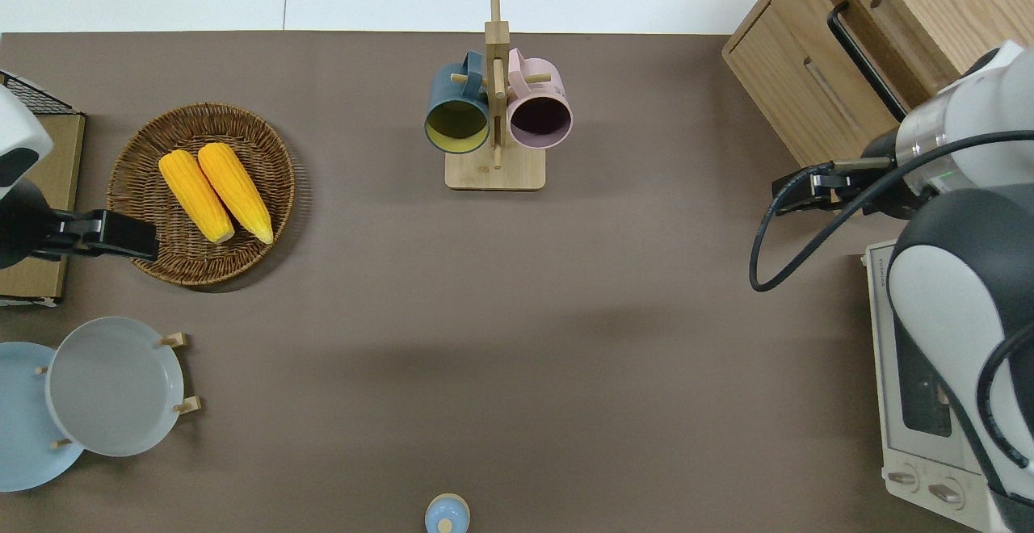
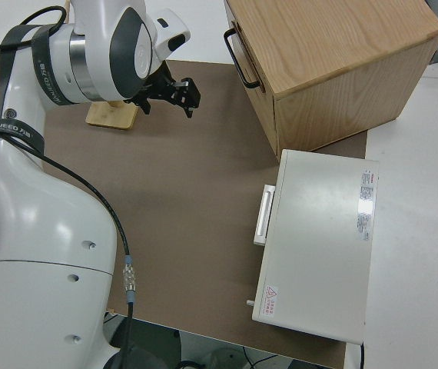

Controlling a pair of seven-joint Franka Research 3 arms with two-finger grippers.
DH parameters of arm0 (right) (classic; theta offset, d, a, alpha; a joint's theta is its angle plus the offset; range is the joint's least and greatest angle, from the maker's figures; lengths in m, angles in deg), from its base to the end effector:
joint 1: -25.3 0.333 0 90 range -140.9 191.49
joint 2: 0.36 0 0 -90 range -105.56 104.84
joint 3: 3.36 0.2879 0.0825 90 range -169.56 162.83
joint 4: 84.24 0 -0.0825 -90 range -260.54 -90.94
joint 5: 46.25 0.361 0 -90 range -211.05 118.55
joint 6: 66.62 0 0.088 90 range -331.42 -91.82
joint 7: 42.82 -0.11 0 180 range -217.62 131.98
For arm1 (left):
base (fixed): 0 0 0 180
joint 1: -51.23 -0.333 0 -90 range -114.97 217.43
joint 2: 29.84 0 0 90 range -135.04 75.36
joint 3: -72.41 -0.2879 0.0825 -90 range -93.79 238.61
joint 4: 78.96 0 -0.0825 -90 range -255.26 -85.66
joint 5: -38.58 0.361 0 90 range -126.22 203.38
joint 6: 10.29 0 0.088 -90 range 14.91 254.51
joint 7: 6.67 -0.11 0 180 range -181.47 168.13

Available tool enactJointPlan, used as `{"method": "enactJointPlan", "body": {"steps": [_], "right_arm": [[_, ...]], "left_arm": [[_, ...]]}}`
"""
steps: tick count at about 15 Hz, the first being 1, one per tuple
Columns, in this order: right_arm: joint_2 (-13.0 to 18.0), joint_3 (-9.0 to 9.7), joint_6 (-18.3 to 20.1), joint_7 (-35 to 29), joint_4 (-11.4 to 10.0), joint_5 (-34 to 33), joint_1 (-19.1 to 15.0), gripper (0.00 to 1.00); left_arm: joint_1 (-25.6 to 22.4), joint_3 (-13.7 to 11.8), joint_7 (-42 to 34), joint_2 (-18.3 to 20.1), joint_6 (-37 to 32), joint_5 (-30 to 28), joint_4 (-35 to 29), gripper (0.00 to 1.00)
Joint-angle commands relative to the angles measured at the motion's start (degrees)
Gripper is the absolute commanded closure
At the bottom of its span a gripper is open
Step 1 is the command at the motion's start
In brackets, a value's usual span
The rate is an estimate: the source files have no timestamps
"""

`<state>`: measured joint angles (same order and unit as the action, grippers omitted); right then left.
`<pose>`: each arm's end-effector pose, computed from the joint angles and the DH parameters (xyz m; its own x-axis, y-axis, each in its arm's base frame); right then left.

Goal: Slide drawer open with right arm

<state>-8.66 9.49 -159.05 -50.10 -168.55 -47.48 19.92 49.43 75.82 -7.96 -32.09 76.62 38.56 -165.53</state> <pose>0.5709 0.0638 0.5636 1.0000 0.0019 -0.0009 0.0019 -0.9999 -0.0106 0.5370 -0.0145 0.5945 0.9982 -0.0506 -0.0332 -0.0505 -0.9987 0.0034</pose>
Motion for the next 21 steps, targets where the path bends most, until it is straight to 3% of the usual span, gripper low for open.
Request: {"method": "enactJointPlan", "body": {"steps": [1,17,21], "right_arm": [[-0.9,0.16,1.8,1.1,1.5,0.1,-0.3,0.011],[-0.7,-0.28,2.8,0.4,1.5,-0.1,-0.1,0.015],[-0.7,0.24,2.9,-3.5,1.4,-8.1,2.3,0.017]], "left_arm": [[-0.2,0.4,-0.6,-0.7,-1.1,1.0,1.5,0.01],[-0.2,0.4,-0.6,-0.7,-1.1,1.0,1.5,0.01],[-0.2,0.4,-0.6,-0.7,-1.1,1.0,1.4,0.01]]}}
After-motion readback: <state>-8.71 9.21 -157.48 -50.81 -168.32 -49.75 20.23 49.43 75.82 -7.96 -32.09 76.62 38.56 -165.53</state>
